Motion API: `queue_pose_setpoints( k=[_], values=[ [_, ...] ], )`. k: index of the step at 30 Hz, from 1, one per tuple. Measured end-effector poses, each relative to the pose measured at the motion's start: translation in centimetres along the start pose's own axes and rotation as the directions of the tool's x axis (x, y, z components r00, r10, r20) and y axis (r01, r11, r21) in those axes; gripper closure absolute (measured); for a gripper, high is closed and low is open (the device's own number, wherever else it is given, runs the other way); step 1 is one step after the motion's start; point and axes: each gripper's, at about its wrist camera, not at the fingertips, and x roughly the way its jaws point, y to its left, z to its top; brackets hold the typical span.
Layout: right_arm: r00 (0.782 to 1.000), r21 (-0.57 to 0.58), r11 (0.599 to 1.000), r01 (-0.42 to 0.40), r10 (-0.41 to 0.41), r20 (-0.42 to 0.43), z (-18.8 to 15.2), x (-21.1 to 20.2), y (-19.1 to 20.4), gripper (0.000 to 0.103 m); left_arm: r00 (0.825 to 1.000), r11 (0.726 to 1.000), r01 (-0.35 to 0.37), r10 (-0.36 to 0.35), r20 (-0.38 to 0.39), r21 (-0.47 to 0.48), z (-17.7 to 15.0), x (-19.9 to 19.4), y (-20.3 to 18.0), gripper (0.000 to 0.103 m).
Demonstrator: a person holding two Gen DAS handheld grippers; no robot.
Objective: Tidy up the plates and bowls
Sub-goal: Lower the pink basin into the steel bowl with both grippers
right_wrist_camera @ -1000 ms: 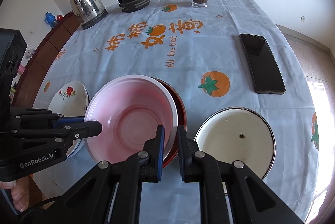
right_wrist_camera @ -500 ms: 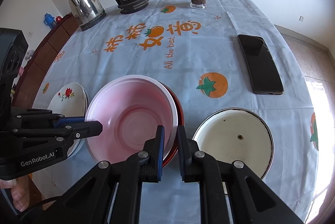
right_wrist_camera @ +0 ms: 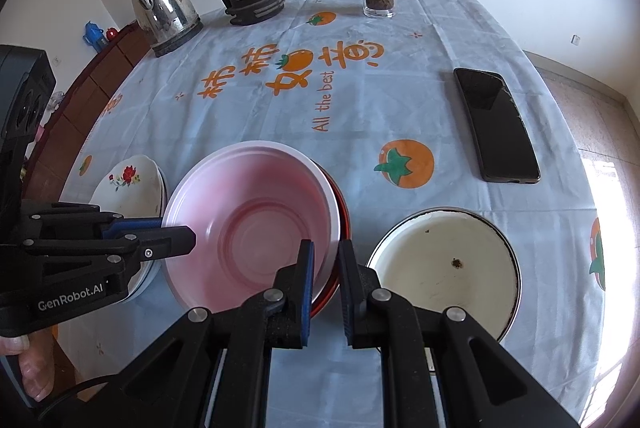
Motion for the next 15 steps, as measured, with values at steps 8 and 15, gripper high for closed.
queue_pose_setpoints(
  k=[8,15],
  values=[
    [1.0,0.0,1.0,0.0,0.0,0.001,-0.03,-0.08,0.08,0.09,1.0,1.0,-0.001,0.001,0.006,0.004,0.02,-0.09,0.05,0.093],
    [1.0,-0.002,1.0,-0.001,0.001,0.001,-0.04,-0.06,0.1,0.09,1.0,1.0,-0.005,0.005,0.011,0.003,0.02,-0.22,0.13,0.093]
  ],
)
